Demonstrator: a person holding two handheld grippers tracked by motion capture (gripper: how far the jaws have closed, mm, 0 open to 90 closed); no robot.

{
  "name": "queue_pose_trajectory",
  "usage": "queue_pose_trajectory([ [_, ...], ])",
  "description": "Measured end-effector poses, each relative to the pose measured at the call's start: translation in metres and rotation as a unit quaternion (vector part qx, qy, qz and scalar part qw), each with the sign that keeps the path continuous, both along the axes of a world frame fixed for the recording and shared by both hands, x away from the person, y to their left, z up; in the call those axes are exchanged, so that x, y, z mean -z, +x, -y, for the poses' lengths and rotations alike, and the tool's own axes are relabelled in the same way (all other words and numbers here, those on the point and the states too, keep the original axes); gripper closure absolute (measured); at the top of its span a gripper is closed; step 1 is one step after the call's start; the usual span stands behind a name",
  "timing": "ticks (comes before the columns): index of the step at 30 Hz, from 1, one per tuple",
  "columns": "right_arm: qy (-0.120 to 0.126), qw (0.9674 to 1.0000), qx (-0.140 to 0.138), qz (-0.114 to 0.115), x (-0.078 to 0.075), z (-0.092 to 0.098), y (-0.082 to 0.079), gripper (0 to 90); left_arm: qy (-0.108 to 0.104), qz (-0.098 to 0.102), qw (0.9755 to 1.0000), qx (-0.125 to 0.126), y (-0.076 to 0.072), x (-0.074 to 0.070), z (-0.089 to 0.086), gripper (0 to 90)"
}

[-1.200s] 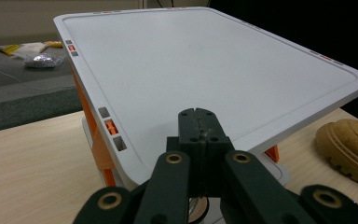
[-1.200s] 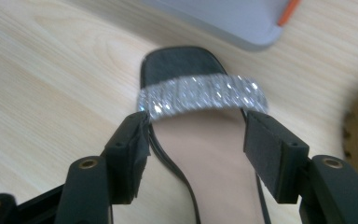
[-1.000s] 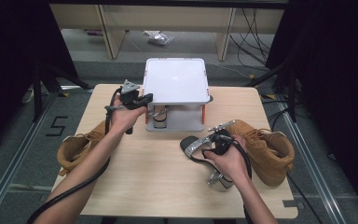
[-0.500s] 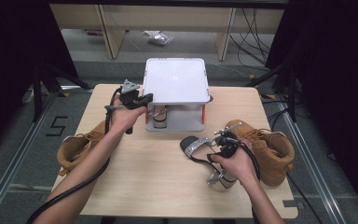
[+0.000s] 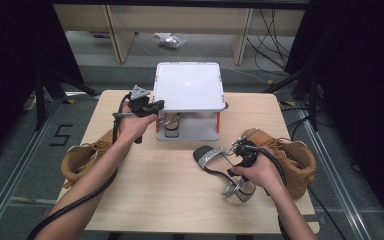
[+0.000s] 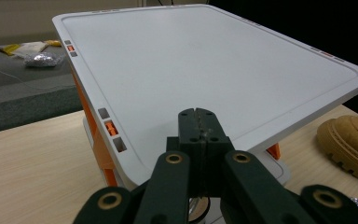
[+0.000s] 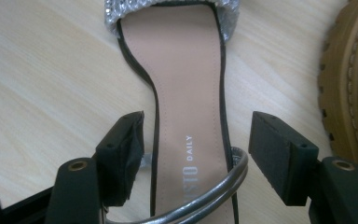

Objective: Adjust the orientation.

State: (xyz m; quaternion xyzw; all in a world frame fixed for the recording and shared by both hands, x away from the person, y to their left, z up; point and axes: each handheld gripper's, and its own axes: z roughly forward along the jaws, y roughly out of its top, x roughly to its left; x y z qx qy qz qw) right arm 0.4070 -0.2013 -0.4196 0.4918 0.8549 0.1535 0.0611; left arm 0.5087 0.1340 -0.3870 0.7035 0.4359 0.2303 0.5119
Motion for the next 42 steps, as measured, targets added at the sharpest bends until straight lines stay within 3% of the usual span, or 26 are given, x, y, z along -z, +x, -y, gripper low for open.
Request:
queue_pose_trajectory([
  [2,-0.003,0.9998,-0.008,-0.018,0.001,-0.002,0.002,36.5,0.0,0.0,1.0,-0.001,0.0,0.0,0.0,89.9],
  [9,-0.025,0.9982,-0.029,-0.047,0.008,-0.01,0.013,36.9,0.0,-0.002,1.0,-0.001,0.0,-0.001,0.001,89.9],
  [17,-0.052,0.9931,-0.058,-0.088,0.021,-0.014,0.027,37.3,0.002,-0.002,1.0,0.0,0.001,-0.001,0.001,89.8],
  [20,-0.059,0.9912,-0.054,-0.105,0.023,-0.016,0.031,37.0,0.001,-0.002,1.0,0.0,0.0,-0.001,0.001,89.8],
  [21,-0.061,0.9912,-0.063,-0.099,0.026,-0.016,0.032,37.1,0.001,-0.002,1.0,0.0,0.0,-0.001,0.0,89.9],
  [27,-0.074,0.9881,-0.071,-0.115,0.031,-0.022,0.035,37.4,0.003,-0.002,1.0,0.001,0.0,-0.001,0.001,89.9],
  [28,-0.076,0.9875,-0.061,-0.124,0.031,-0.024,0.035,37.3,0.003,-0.002,1.0,0.0,0.0,-0.001,0.001,89.8],
  [30,-0.083,0.9865,-0.078,-0.117,0.035,-0.024,0.036,38.0,0.002,-0.002,1.0,0.0,0.0,-0.001,0.001,89.8],
  [31,-0.087,0.9867,-0.061,-0.124,0.035,-0.026,0.035,38.1,0.003,-0.002,1.0,0.0,0.0,-0.001,0.001,89.8],
  [35,-0.087,0.9852,-0.074,-0.128,0.039,-0.026,0.036,38.3,0.005,-0.002,1.0,0.001,0.001,-0.001,0.001,89.9],
  [42,-0.096,0.9843,-0.067,-0.132,0.043,-0.03,0.037,39.9,0.006,-0.003,1.0,0.0,0.0,-0.002,0.001,89.9],
])
